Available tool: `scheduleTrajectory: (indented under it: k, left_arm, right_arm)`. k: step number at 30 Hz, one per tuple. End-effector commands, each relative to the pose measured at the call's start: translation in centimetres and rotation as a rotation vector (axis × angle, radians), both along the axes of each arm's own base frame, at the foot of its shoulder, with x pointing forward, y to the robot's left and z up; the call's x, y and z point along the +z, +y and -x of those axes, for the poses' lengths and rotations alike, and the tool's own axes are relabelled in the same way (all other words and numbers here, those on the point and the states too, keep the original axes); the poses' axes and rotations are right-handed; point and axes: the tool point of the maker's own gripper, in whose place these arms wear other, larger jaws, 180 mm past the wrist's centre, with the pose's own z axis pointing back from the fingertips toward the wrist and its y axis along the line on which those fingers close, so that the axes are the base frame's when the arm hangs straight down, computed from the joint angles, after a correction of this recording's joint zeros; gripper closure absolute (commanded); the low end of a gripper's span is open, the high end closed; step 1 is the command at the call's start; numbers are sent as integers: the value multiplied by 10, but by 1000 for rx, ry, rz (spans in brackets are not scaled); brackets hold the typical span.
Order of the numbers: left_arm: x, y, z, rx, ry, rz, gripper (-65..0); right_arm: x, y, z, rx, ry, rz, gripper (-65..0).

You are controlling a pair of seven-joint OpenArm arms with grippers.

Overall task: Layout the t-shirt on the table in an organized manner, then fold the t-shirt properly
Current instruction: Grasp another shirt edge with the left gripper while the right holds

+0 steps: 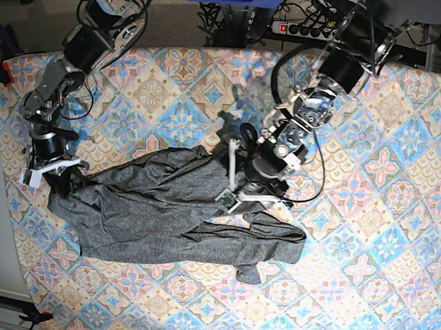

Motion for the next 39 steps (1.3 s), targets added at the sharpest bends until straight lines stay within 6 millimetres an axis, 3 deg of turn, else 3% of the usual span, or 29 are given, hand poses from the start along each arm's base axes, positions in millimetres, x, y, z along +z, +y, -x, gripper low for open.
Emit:
scheduleTrajectory:
  k: [1, 5, 12, 20, 22, 25, 26, 29, 32, 35, 39]
  left_arm:
    - [6, -4, -7, 3, -17, 10, -303]
    - [-4, -4, -5, 4, 18, 4, -266]
    - [-18, -3, 6, 5, 57, -1, -262]
    - [-62, -12, 21, 22, 199, 114, -251]
    - [-70, -12, 23, 31, 217, 135, -186]
    - [-69, -15, 23, 31, 218, 155, 0]
    - [-67, -16, 22, 31, 213, 162, 0]
    - [-42, -26, 15, 10, 151, 199, 0]
    - [6, -31, -1, 0, 28, 265, 0]
    - [61, -13, -22, 63, -103, 342, 0]
    - [105, 11, -35, 118, -160, 385, 0]
  right_arm:
    - [29, -9, -7, -7, -92, 19, 0]
    - [34, -11, -2, -9, -101, 47, 0]
    - [39, -12, -3, -10, -108, 59, 0]
    - [39, -12, -3, -10, -108, 59, 0]
    - [39, -12, -3, -10, -108, 59, 0]
    - [39, -12, -3, -10, -108, 59, 0]
    - [39, -12, -3, -10, -108, 59, 0]
    - [40, -12, -3, -10, -109, 59, 0]
    - [40, -13, -3, -12, -114, 59, 0]
    - [43, -13, -3, -14, -121, 61, 0]
    - [72, -31, 3, -64, -186, 111, 0]
